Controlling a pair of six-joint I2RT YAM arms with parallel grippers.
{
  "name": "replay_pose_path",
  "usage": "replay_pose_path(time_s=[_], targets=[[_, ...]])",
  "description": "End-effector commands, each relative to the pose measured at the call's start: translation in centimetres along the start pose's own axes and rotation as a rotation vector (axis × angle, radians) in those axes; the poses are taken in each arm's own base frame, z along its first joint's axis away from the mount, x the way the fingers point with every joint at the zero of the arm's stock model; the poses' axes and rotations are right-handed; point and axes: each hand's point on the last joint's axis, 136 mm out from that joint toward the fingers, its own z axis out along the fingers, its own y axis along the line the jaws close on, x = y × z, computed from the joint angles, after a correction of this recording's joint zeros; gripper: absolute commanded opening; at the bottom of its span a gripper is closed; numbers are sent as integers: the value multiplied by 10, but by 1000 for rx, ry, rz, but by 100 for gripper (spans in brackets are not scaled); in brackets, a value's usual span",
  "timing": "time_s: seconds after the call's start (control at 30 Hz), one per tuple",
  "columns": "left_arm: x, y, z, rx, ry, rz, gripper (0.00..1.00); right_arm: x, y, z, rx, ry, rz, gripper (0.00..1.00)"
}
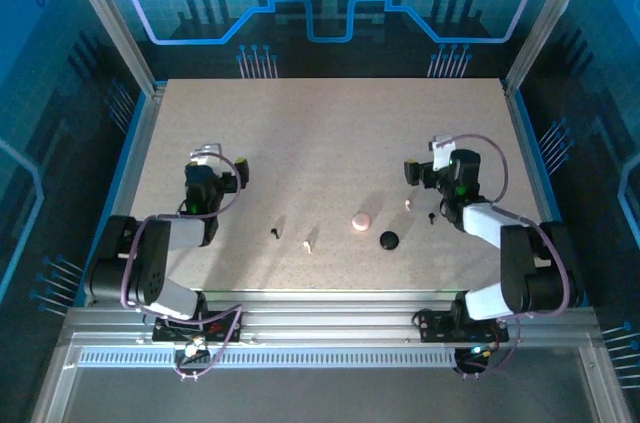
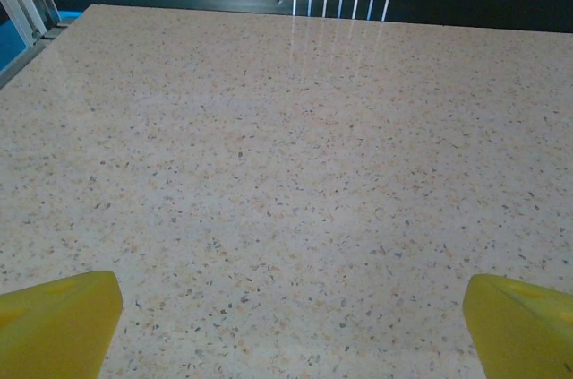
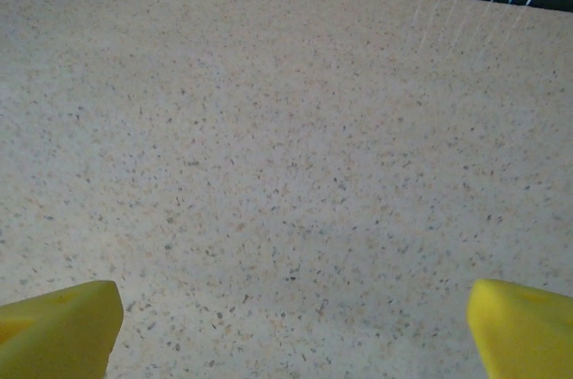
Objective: Insert wireless bluetooth earbuds into charging case
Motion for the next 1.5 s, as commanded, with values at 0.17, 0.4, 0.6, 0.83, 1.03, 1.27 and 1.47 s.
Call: replay_pose_path(time_s=[0.17, 0.4, 0.6, 0.83, 1.03, 1.27, 1.47], targets=[[-60, -51, -16, 45, 81, 70, 92, -18, 15, -62, -10, 360, 175, 100], [-38, -140, -31, 252, 339, 17, 84, 37, 68, -128, -170, 667, 244, 93], [8, -172, -47, 317, 523, -51, 80, 81, 102, -168, -204, 811, 291, 81], [25, -173, -59, 330, 562, -135, 80, 105, 121, -170, -201, 924, 218, 74], [27, -174, -62, 337, 574, -150, 80, 109, 131, -153, -197, 1011, 143, 71], [31, -167, -67, 319, 584, -130, 81, 117, 138, -138, -143, 1070, 84, 73], [30, -164, -69, 312, 574, -122, 81, 129, 134, -125, -63, 1126, 24, 74]])
